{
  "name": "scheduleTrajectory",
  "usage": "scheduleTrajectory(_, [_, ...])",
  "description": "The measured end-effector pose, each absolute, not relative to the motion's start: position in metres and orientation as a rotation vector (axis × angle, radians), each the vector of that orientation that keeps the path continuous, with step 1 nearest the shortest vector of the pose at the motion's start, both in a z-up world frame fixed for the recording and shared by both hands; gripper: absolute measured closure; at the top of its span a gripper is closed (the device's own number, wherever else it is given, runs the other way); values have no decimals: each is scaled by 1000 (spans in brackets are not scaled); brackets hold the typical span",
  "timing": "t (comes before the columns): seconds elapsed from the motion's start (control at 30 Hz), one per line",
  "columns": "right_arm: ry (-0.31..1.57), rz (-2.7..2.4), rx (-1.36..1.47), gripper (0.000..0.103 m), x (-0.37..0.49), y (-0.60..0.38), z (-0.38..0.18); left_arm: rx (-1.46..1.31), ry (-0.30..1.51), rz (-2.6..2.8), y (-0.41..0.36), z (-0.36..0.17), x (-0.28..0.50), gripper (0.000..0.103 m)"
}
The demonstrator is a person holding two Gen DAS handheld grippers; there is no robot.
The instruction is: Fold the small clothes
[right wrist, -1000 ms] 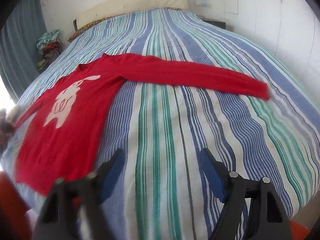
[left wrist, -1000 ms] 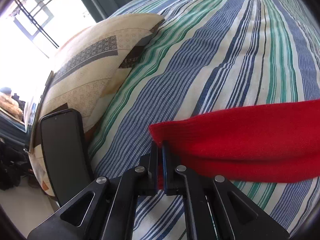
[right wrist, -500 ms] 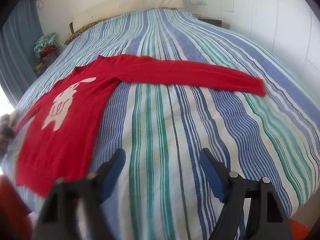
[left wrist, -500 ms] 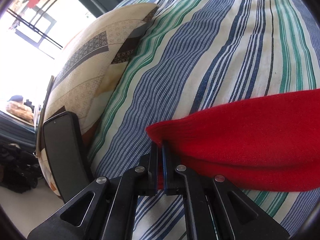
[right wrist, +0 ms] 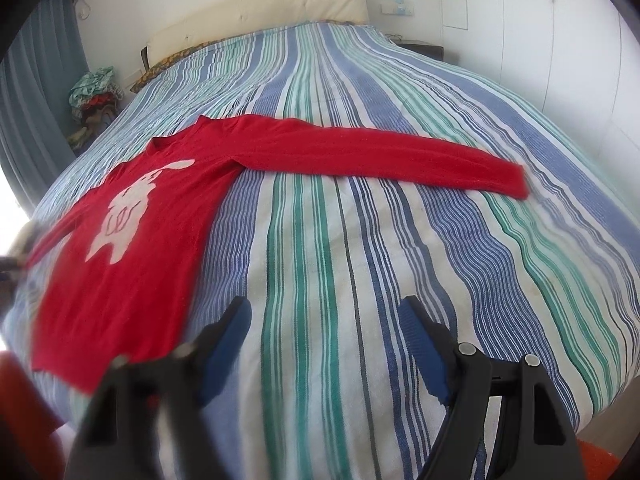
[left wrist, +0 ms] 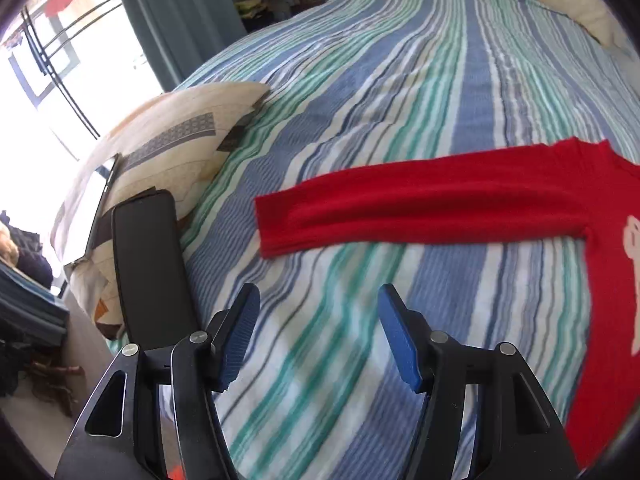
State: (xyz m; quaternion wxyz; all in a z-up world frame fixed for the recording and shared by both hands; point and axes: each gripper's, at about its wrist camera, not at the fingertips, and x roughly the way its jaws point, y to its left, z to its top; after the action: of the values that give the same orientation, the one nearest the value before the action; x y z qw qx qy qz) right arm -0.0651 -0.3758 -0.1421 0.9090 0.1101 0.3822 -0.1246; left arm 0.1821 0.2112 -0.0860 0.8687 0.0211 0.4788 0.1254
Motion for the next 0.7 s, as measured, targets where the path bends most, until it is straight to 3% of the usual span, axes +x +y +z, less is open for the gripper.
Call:
scheduleTrajectory(0.27, [879,159,122,28,-32,-282,-119,103,942,-339,25,-79,92,41])
scheduleTrajectory(0.33, [888,246,70,28,-18,-251,-117,195,988,-386,-10,-101,79,49])
scheduleTrajectory(0.37, [900,281,52,28,-12,-238,-121,249,1040,-406,-23,-116,69,61])
scheduleTrajectory(0.4, [926,313,35,28,-7,-227,-129,303,1096,-408,-31,-132,59,70])
scheduleTrajectory(0.47, [1045,353,5,37,0,-212,-158,377,1034,-396,-34,-139,33,70])
scheduleTrajectory(0.53, [1189,338,-40,37,-9,-203,-196,412,1046,-391,-35,-137,25,72])
scheduleTrajectory(0.7, [1139,258,-23,37,-38,-204,-202,393,1066,-378,-32,-139,23,73])
